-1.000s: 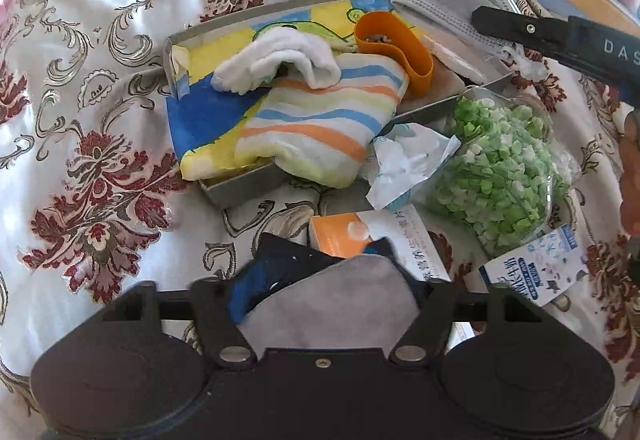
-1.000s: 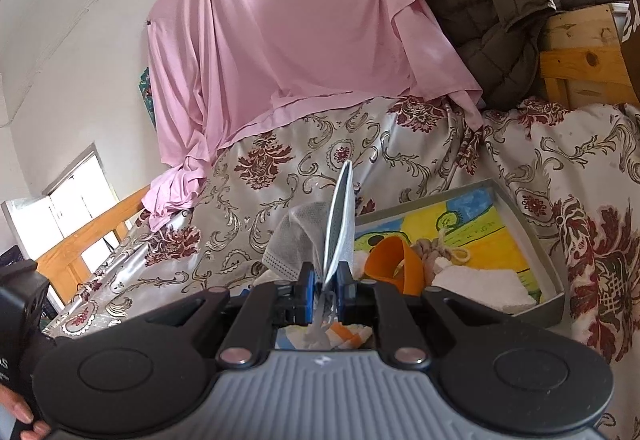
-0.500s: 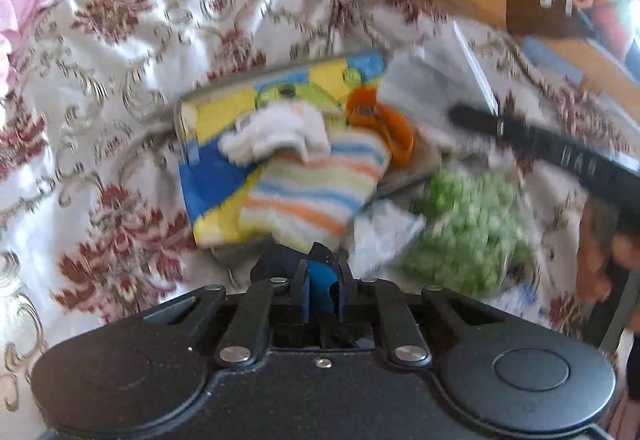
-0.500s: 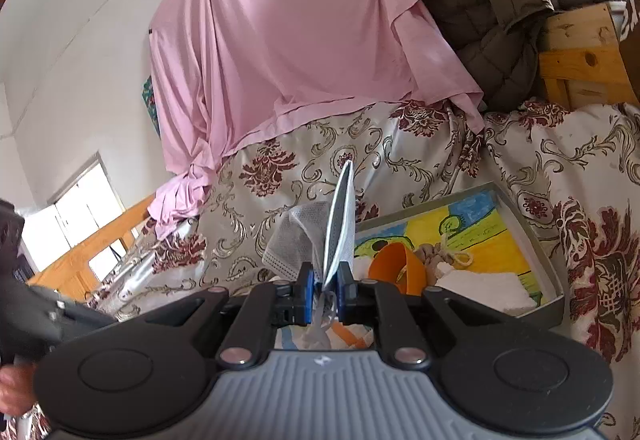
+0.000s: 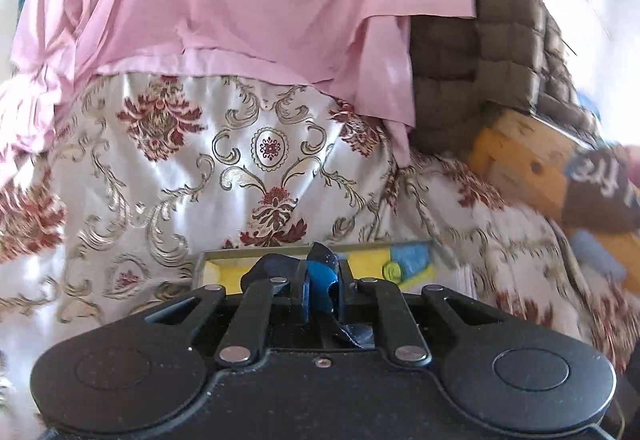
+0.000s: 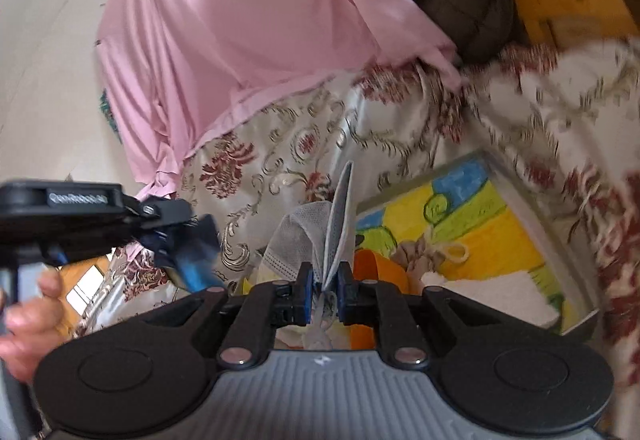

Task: Organize soft objects
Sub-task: 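Lower both held items over the tray and open both tools, then withdraw both open tools from the tray back toward the remaining pile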

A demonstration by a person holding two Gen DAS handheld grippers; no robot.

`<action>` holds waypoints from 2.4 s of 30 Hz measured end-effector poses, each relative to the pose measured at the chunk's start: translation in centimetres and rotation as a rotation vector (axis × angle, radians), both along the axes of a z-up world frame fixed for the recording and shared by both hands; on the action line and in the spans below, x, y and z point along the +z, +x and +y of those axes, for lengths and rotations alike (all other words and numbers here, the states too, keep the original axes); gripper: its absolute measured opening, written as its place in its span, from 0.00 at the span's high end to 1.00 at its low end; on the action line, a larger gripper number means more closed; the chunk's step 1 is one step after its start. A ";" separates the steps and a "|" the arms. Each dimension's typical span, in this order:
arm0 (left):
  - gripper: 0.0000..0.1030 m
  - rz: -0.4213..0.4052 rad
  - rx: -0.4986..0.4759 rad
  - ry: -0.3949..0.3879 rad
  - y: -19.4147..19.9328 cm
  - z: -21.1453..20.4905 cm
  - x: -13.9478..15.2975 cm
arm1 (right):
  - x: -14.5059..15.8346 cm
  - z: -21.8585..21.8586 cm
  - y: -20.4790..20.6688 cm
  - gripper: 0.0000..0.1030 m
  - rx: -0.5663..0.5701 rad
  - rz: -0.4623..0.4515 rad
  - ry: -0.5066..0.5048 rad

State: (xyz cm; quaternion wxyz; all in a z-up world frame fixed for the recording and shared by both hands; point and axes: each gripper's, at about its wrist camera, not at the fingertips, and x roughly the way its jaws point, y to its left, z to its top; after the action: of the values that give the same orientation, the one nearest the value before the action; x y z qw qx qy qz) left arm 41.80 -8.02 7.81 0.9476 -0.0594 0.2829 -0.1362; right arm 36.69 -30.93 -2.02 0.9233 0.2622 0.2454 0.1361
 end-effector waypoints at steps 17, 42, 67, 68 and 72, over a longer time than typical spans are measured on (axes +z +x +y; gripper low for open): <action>0.53 0.111 0.091 0.057 2.6 -1.5 -7.2 | -0.3 -0.1 1.2 0.49 -0.057 0.060 -0.110; 0.01 -0.328 0.165 0.094 -21.2 1.6 5.4 | 11.9 0.8 -19.6 0.00 -0.188 -0.335 -0.259; 0.01 0.059 0.197 0.089 -29.2 9.7 -6.6 | 4.0 9.5 -27.3 0.00 0.018 -0.054 -0.513; 0.01 0.078 0.203 0.106 -29.0 9.7 -7.0 | 3.7 9.5 -27.1 0.00 0.020 -0.035 -0.511; 0.01 0.151 0.204 0.139 -28.0 9.6 -8.2 | 2.6 9.5 -25.9 0.00 0.036 0.035 -0.517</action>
State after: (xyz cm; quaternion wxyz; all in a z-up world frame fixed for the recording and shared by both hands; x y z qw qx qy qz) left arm 13.84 1.61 -0.39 0.9343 -0.0321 0.3547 -0.0144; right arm 10.76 -21.46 0.59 0.9527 0.0155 0.2925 0.0810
